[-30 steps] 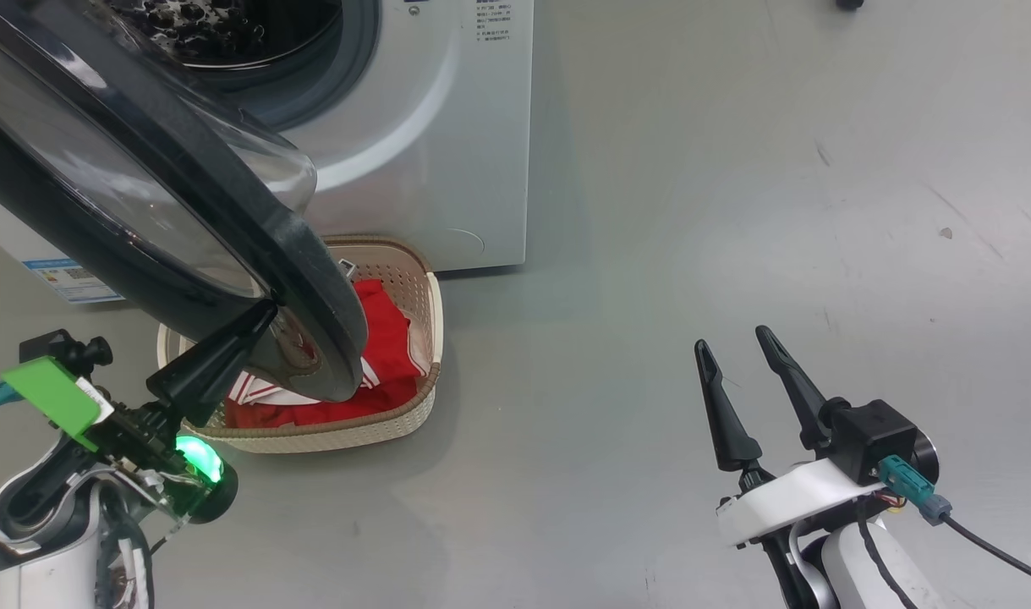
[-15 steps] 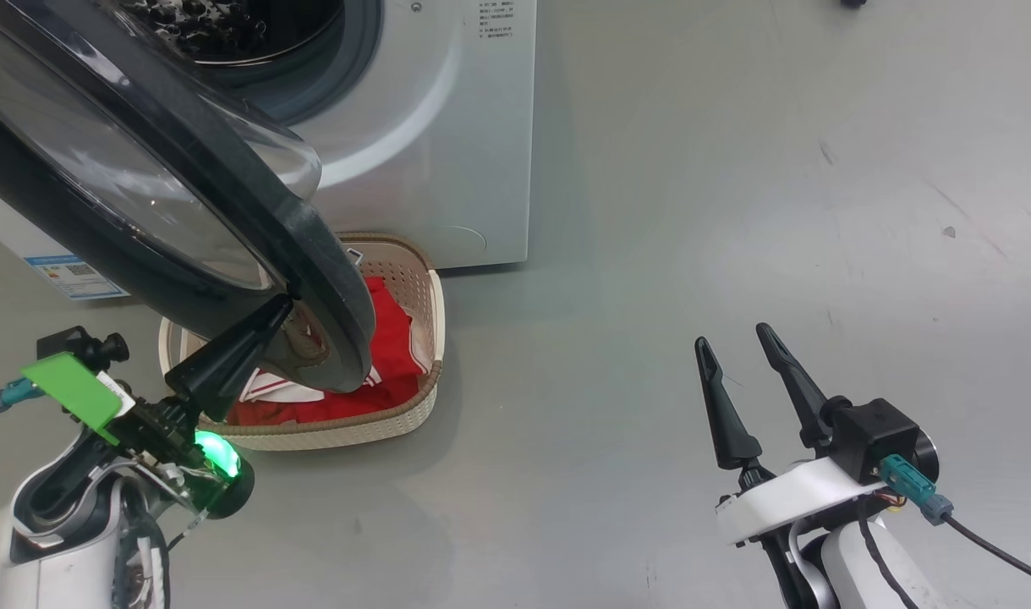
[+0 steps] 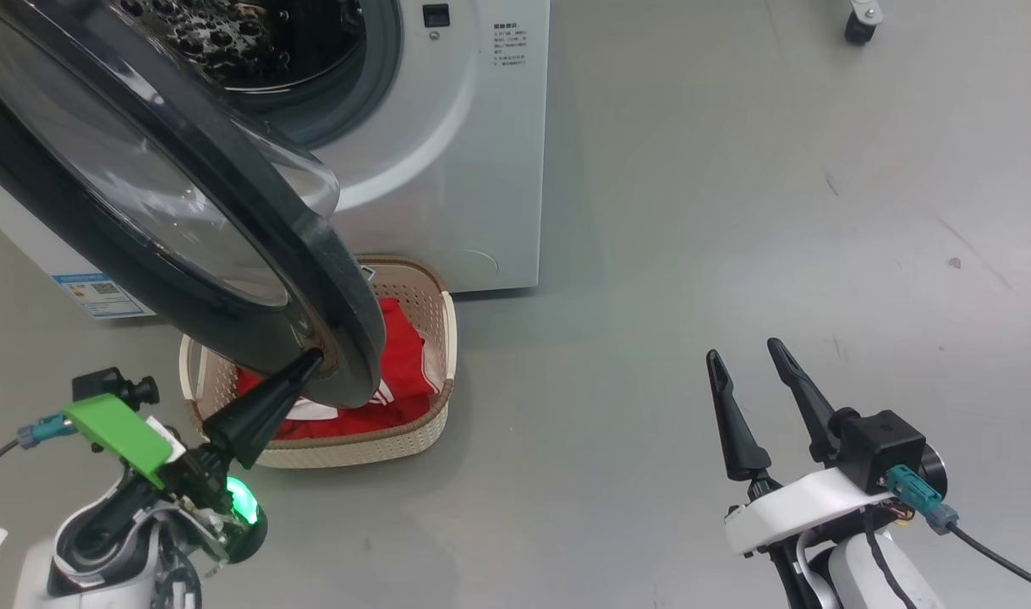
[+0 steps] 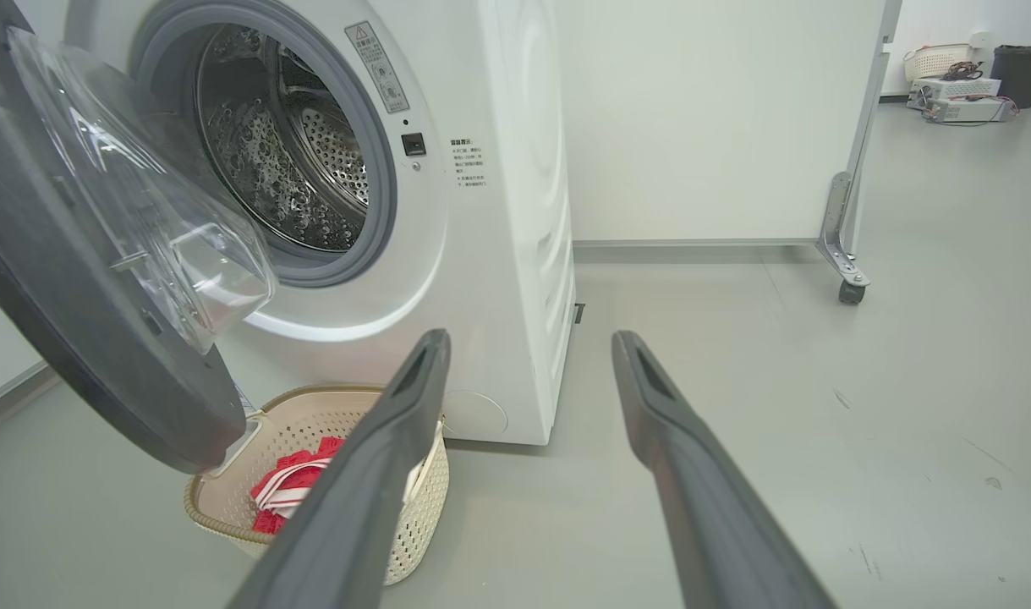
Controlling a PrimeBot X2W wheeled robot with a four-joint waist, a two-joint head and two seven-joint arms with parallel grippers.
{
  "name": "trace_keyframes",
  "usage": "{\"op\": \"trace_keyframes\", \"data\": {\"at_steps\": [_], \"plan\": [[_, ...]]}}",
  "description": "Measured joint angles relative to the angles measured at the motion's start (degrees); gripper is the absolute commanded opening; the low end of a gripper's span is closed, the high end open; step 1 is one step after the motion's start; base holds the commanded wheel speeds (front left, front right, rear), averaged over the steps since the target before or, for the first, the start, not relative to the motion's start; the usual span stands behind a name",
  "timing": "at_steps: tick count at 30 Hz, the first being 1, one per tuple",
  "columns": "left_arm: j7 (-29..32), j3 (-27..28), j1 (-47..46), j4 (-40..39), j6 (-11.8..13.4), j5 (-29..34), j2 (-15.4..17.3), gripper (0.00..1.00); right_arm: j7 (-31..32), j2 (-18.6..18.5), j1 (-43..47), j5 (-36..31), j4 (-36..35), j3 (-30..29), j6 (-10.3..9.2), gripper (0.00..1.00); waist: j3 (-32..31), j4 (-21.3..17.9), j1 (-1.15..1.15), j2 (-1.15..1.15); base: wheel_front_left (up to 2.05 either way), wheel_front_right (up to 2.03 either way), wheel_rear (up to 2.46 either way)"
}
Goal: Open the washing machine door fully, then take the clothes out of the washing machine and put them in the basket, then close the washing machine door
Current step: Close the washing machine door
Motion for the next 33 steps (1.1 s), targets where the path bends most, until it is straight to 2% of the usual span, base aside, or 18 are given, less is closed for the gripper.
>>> {"op": "trace_keyframes", "data": {"at_steps": [7,11,17,22,24,29,30,33], "plan": [[-3.50,-3.64,3.98,-2.41,-2.67,12.63,2.82,0.00,0.00,0.03,1.83,0.00,0.23,-0.87,0.02,1.00,-2.53,1.10,0.00,0.00,0.00,0.00,0.00],[-6.12,-5.34,6.48,-3.97,-2.91,19.64,5.27,0.00,0.00,0.05,2.58,0.00,0.40,-1.15,0.09,1.00,-3.81,1.91,0.00,0.00,0.00,0.00,0.00],[-12.46,-5.93,10.15,-7.11,-2.91,26.72,5.88,0.00,0.00,-0.02,3.46,-0.03,0.20,-1.40,0.22,1.00,-5.50,2.98,0.00,0.00,0.00,0.00,0.00],[-18.16,-10.20,10.83,-14.48,-2.91,37.16,10.14,0.00,0.00,-0.19,3.96,-0.09,-0.32,-1.74,0.44,1.00,-6.24,3.61,0.00,0.00,0.00,0.00,0.00],[-20.97,-11.46,11.76,-15.94,-2.91,40.34,11.24,0.00,0.00,-0.16,4.11,-0.09,-0.64,-1.81,0.44,1.00,-6.24,3.63,0.00,0.00,0.00,0.00,0.00],[-28.08,-13.96,14.05,-17.19,-2.91,44.95,11.49,0.00,0.00,-0.14,4.39,-0.09,-1.31,-2.24,0.62,1.00,-5.92,3.68,0.00,0.00,0.00,0.00,0.00],[-34.14,-16.07,15.56,-17.36,-2.91,49.63,12.69,0.00,0.00,-0.12,4.44,-0.09,-1.34,-2.40,0.62,1.00,-5.81,3.77,0.00,0.00,0.00,0.00,0.00],[-39.18,-17.69,16.11,-17.50,-2.91,53.11,13.68,0.00,0.00,-0.09,4.45,-0.10,-1.47,-2.61,0.63,1.00,-5.76,3.85,0.00,0.00,0.00,0.00,0.00]]}}
